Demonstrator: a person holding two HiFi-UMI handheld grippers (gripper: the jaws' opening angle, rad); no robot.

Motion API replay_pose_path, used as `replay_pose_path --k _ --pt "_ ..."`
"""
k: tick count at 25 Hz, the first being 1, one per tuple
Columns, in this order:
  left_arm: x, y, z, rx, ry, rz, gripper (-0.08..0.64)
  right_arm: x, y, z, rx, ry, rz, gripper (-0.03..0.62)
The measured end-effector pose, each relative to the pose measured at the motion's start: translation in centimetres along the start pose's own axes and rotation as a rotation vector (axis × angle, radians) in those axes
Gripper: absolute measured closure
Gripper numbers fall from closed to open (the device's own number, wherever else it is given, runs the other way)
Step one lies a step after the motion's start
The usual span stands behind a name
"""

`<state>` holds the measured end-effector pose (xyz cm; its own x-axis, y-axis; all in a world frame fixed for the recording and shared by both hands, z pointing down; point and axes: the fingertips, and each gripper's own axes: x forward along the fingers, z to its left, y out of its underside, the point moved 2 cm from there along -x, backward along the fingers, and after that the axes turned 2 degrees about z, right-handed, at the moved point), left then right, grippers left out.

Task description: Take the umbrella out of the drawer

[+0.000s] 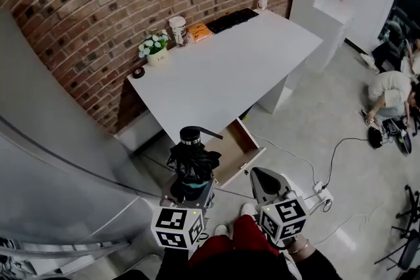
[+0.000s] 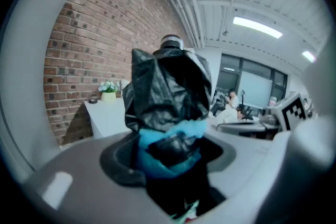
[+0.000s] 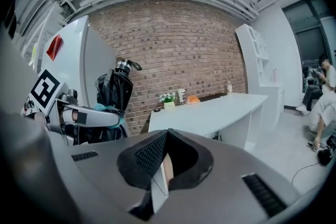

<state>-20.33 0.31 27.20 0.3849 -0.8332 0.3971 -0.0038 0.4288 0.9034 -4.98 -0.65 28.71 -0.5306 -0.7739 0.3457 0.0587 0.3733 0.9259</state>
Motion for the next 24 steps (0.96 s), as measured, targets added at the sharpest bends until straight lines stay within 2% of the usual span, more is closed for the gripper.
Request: replay_pose_path --k 15,24 --pt "-4.9 -0.3 1.3 0.012 0.033 -0.054 0.287 -2.5 -1.2 4.6 -0.006 0.021 -0.078 0.591" --pt "-5.9 -0.8 2.5 0.002 0.052 -0.106 0.288 -3.1 -1.4 5.9 -0.088 0.044 -0.104 0.591"
